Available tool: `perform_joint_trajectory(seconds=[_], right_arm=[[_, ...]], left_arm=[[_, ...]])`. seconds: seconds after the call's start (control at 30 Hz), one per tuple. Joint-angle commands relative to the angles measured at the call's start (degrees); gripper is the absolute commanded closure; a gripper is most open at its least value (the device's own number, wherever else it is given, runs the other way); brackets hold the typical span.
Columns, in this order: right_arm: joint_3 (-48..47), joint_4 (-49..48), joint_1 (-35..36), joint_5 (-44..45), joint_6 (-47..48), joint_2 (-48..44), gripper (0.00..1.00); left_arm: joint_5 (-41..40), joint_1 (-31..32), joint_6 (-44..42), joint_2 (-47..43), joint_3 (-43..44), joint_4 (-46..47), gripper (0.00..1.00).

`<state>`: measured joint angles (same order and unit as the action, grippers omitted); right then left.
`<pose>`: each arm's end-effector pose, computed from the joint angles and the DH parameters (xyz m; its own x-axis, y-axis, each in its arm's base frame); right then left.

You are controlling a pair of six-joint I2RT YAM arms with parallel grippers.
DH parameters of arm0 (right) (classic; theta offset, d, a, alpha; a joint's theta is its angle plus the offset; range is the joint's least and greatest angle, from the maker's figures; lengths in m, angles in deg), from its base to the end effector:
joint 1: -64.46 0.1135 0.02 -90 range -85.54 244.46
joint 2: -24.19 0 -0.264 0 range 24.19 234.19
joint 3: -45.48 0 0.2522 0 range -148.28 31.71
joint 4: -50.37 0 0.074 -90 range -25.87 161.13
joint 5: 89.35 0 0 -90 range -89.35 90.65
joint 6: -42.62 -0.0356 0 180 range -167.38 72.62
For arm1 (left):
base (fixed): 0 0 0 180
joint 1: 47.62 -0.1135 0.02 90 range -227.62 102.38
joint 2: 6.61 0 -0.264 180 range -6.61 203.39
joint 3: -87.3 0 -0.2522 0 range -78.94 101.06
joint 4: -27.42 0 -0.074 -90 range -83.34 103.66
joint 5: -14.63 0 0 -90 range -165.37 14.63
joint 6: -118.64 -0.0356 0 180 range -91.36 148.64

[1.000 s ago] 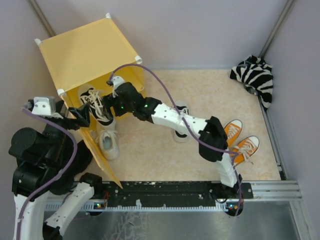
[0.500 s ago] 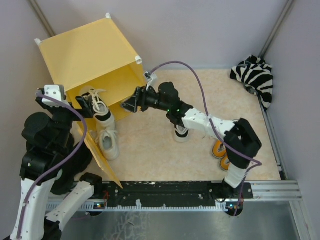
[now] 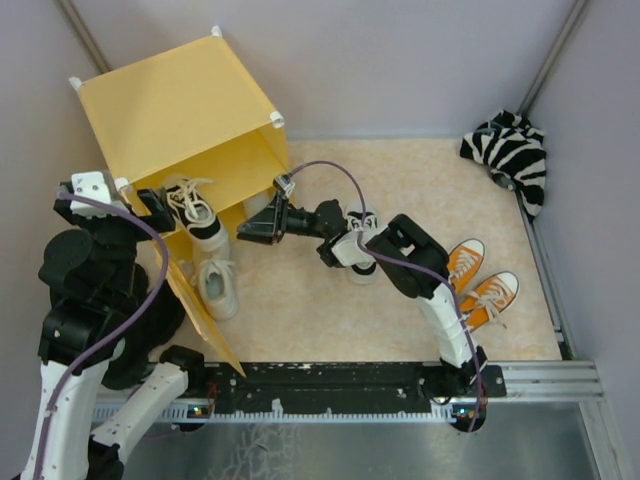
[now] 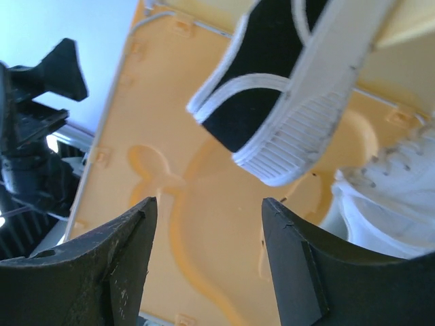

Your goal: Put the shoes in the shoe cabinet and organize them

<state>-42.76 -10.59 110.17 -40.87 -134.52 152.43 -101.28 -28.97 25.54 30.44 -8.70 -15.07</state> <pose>0.3117 0.3533 0.1947 -0.9545 0.0924 -0.2834 -0.2978 -0.2518 0.9208 0.0876 -0.0131 0.4651 0.0668 0.0288 -0.9974 -0.1289 0.9915 0.0200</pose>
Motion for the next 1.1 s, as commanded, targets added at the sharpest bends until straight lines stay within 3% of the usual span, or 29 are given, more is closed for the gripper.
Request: perform_joint_trajectory(seconds=[0.0, 0.4, 0.9, 1.07], right_arm=[[-2.62, -9.57, 0.49, -1.0, -2.97, -2.88, 0.36], [-4.59, 2.12, 3.2, 0.16, 0.09, -0.51, 0.25], [-8.95, 26.76, 3.8, 6.76, 11.25, -1.34, 0.22], [-12.26, 30.38, 4.54, 7.5, 14.25, -0.96, 0.21]], left_arm=[[-1.48, 0.15, -0.14, -0.7, -0.79, 0.5, 0.01], [-0.91, 0.15, -0.39, -2.83, -3.01, 1.37, 0.01], [0.88, 0.15, -1.5, -3.4, -4.37, 2.61, 0.01], [0.79, 0.14, -1.77, -4.68, -5.46, 2.77, 0.01]])
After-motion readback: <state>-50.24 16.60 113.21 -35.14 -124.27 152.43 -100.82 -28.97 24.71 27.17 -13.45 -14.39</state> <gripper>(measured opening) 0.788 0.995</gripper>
